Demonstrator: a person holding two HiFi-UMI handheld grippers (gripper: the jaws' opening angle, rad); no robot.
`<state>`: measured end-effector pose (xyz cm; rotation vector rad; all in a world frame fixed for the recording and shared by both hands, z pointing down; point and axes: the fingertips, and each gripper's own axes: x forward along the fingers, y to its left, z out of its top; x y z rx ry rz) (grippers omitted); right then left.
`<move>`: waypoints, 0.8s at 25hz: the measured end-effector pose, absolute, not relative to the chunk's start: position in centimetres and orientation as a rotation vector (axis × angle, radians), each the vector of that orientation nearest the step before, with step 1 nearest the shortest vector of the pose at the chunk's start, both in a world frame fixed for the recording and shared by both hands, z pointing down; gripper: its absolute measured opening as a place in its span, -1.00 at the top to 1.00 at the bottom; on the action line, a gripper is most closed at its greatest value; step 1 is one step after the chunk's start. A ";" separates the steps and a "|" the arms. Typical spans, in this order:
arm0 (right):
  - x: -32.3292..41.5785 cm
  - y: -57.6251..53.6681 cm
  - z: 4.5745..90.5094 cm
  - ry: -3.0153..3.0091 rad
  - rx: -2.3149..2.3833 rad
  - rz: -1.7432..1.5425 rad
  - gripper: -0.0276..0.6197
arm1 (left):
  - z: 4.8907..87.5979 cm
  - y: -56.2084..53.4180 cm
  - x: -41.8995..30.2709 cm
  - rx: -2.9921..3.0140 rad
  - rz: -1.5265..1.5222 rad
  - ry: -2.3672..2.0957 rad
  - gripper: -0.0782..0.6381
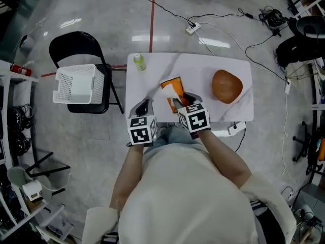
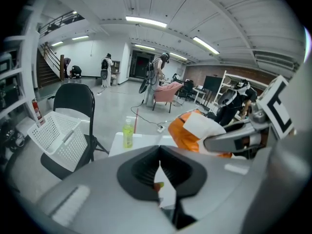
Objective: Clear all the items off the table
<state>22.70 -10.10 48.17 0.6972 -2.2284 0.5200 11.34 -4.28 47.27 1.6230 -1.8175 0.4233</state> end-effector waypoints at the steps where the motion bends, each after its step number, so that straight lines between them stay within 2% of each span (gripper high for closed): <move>1: 22.5 -10.2 48.0 -2.236 0.683 0.514 0.42 | 47.1 -4.4 11.3 1.614 0.422 -1.826 0.76; 20: 18.9 -13.4 46.4 -2.341 0.476 0.438 0.42 | 45.3 -6.5 9.1 1.482 0.372 -1.976 0.76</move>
